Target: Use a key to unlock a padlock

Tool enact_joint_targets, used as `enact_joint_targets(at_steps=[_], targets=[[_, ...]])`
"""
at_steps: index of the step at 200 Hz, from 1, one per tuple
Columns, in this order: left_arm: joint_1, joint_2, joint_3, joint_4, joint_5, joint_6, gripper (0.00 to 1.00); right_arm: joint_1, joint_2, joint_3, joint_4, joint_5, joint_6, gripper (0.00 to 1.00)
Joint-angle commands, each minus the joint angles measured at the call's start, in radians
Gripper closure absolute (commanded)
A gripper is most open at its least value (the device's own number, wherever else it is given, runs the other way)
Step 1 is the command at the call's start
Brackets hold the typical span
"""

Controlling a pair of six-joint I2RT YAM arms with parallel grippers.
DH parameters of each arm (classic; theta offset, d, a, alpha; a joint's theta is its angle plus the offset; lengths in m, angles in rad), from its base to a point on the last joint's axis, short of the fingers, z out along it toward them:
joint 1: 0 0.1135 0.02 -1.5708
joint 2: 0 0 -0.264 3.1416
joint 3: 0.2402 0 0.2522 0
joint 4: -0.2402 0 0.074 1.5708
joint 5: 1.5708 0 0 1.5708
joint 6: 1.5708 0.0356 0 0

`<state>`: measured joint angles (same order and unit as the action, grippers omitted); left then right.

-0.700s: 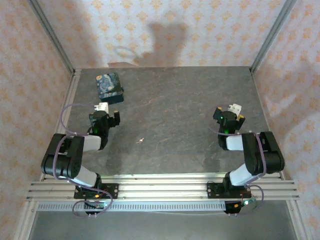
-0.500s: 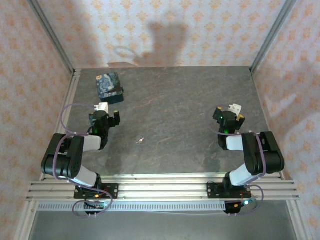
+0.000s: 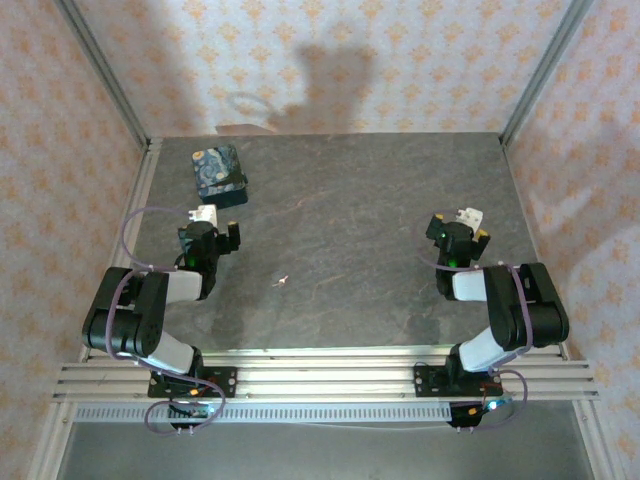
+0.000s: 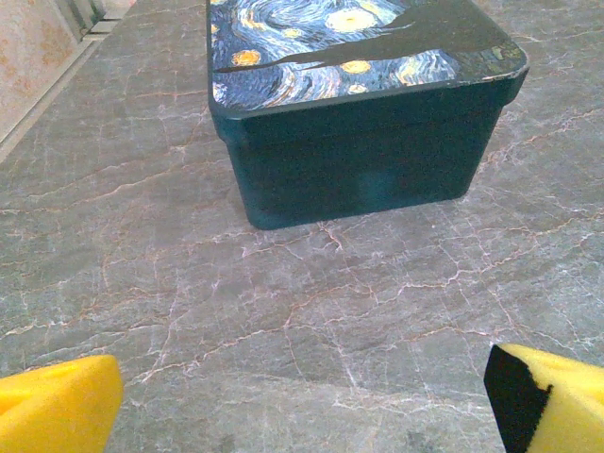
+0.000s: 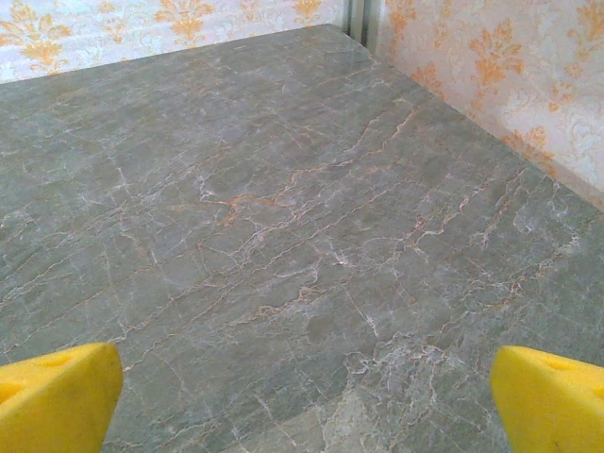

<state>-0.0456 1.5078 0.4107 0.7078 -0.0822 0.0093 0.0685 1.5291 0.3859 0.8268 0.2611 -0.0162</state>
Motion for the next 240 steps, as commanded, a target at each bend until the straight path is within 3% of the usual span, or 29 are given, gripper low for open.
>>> enact_joint_targets(at_steps=[1,70,92,130,169,188,240], targets=[[0.003,-0.009,0.020,0.027,0.004,0.008,0.00,-0.001,-0.005,0.011,0.000,-0.005,0.008,0.01],[0.003,-0.014,0.024,0.018,0.012,0.011,0.00,-0.001,-0.006,0.011,-0.002,-0.005,0.008,0.01],[0.003,-0.093,0.145,-0.268,-0.018,-0.015,0.00,-0.001,-0.037,0.016,-0.034,-0.039,-0.007,0.01],[0.034,-0.114,0.475,-0.774,-0.075,-0.171,0.00,-0.001,-0.165,0.254,-0.547,-0.027,0.061,0.01],[0.144,0.111,0.906,-1.171,0.065,-0.396,0.05,0.004,-0.109,0.513,-0.933,-0.129,0.335,0.02],[0.173,0.281,1.124,-1.303,0.153,-0.452,0.09,0.032,-0.039,0.605,-1.008,-0.203,0.414,0.06],[0.202,0.668,1.573,-1.503,0.181,-0.478,0.10,0.180,0.167,0.822,-1.115,-0.276,0.483,0.08]])
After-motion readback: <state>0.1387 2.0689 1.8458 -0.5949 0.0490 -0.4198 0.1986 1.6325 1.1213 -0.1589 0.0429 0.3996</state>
